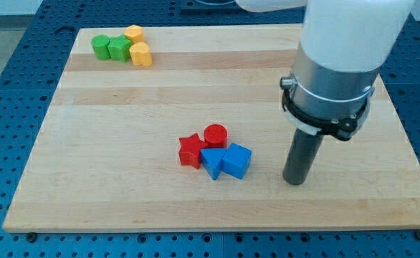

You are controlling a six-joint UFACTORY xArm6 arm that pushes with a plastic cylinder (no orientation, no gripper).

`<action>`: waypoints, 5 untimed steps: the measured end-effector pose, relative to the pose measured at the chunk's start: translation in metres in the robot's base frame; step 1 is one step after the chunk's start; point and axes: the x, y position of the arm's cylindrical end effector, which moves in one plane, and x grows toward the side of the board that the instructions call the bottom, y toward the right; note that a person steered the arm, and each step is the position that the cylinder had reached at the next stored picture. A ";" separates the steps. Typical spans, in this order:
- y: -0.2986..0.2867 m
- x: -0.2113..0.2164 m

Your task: Push a group of blocks to the up

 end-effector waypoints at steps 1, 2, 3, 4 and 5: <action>-0.003 0.011; -0.013 0.021; -0.031 0.028; -0.055 0.026; -0.083 0.022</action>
